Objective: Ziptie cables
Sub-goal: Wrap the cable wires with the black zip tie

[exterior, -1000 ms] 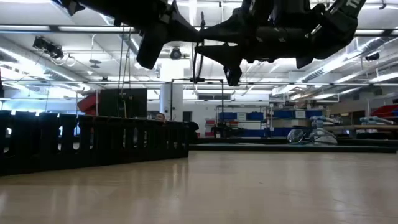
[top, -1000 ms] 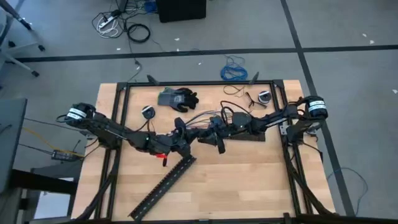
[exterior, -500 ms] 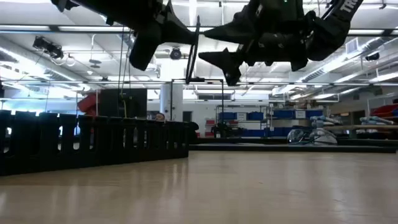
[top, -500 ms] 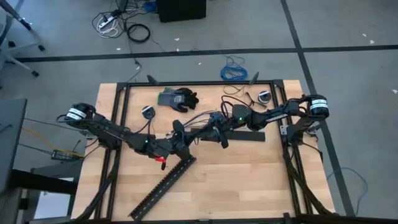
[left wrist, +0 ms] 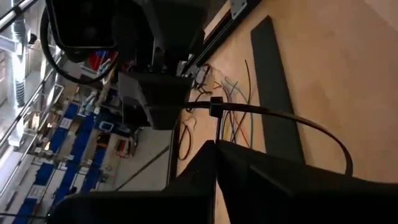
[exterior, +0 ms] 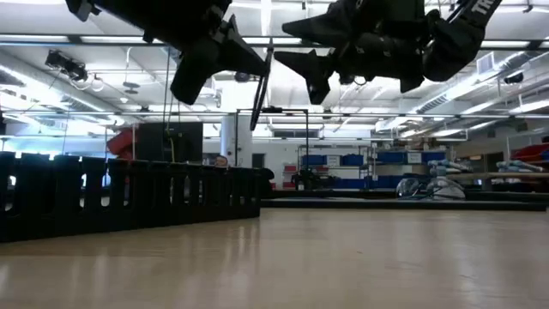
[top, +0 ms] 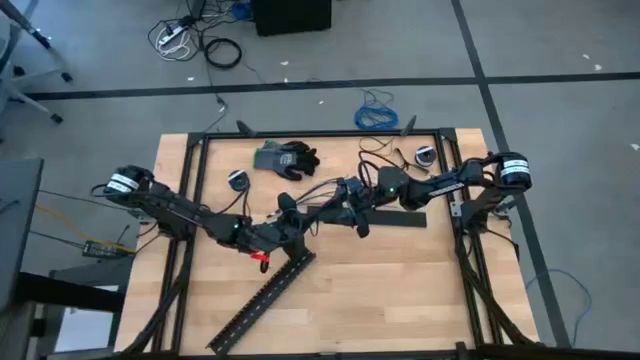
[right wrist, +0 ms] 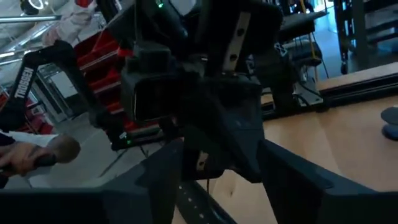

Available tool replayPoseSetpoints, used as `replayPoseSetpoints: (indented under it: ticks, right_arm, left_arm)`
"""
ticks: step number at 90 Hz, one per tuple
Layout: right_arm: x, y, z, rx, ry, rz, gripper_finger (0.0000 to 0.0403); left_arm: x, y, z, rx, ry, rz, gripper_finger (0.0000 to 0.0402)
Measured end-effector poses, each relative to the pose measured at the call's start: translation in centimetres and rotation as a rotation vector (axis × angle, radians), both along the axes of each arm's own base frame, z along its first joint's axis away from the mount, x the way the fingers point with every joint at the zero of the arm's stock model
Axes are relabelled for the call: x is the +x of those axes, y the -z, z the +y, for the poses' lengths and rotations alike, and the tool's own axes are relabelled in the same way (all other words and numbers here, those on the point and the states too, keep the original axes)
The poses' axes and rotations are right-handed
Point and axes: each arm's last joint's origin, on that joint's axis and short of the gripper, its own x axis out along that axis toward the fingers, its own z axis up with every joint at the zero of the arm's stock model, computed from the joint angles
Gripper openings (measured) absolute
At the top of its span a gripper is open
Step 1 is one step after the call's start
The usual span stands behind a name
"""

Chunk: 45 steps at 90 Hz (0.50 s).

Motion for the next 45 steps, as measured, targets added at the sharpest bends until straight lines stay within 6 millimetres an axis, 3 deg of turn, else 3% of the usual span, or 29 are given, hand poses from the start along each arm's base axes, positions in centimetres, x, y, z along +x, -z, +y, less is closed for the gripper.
replayPoseSetpoints:
  ticks: [45]
  right_arm:
    - [0.0, -0.2, 0.0, -0.001, 0.016, -0.017, 0.0169]
  left_arm:
    - [0.4, -0.2, 1.0, -0.038, 0.006, -0.024, 0.0000]
